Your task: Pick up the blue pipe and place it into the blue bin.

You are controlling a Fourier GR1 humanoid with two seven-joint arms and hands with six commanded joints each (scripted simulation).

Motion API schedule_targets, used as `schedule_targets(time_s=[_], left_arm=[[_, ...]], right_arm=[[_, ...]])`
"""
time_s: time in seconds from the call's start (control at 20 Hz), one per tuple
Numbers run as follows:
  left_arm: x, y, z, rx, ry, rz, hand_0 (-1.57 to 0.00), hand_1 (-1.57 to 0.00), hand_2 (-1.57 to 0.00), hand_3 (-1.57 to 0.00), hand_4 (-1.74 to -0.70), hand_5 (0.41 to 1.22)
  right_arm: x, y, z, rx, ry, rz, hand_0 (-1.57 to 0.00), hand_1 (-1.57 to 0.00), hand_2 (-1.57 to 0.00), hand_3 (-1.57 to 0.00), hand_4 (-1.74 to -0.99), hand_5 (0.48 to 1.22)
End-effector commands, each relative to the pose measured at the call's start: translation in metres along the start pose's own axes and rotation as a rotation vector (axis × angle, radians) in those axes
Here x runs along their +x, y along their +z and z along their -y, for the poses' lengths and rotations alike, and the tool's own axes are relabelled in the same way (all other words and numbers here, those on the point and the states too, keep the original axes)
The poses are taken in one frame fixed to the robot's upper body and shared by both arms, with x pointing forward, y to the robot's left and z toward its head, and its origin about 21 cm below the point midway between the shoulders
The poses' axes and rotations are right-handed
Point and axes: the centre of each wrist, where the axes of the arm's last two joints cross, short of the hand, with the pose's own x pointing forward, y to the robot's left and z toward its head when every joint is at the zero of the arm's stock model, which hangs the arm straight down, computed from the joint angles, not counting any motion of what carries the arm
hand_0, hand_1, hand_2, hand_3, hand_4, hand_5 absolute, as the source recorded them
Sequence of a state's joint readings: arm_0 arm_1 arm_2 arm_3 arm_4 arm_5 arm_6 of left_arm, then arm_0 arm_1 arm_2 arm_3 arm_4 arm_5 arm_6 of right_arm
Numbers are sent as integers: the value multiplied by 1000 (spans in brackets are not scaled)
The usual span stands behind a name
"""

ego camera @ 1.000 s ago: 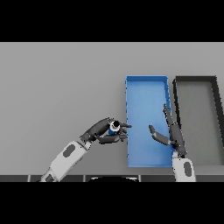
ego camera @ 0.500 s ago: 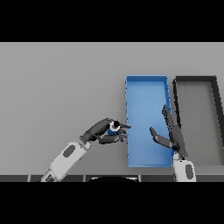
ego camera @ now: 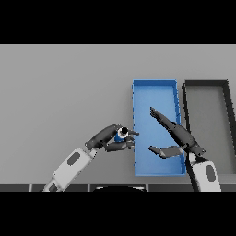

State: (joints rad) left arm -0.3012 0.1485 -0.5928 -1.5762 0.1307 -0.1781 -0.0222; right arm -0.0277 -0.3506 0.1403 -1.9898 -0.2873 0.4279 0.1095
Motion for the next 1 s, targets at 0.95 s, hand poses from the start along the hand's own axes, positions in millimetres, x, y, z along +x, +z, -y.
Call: schedule_targets(time_s=[0.95], left_arm=[[-5,-1,-8,-42,23,7,-1571,-1571,-1571,-1501,-1727,1221]], right_arm=[[43,-118,-38,445,97,7,1,-1,-23,1,-1225,511]])
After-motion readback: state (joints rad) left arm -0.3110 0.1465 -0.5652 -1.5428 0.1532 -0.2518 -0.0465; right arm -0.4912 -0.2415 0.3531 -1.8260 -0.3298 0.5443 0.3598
